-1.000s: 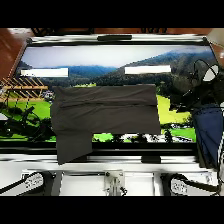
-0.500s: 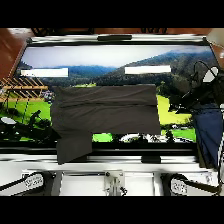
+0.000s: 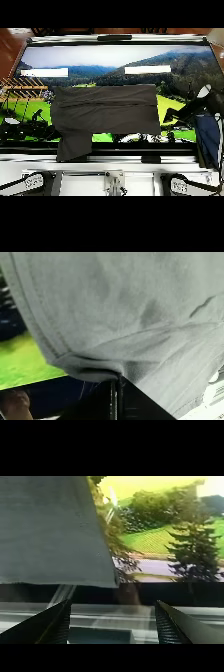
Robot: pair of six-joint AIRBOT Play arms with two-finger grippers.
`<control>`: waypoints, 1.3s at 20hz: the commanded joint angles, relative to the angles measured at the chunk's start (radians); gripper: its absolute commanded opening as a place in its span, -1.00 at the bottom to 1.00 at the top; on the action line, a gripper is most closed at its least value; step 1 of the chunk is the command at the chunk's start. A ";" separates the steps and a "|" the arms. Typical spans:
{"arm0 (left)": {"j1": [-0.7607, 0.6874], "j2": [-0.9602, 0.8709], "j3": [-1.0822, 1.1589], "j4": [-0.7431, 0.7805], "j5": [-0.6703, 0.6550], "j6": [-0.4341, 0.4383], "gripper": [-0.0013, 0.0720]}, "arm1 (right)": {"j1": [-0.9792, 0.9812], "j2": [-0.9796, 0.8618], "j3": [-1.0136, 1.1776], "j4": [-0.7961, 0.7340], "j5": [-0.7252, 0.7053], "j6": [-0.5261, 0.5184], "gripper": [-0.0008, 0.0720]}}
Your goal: Fold the shirts.
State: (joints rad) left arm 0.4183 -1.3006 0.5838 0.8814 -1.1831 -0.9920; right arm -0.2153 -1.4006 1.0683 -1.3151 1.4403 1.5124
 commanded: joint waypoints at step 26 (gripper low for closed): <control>-0.126 -0.138 0.721 -0.064 0.018 -0.082 -0.88 | 0.164 -0.132 0.267 0.097 -0.389 -0.037 -0.78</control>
State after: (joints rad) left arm 0.3244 -1.3502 1.1469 0.8173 -1.2217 -1.0130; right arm -0.0689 -1.4521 1.2221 -1.1908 1.1328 1.4494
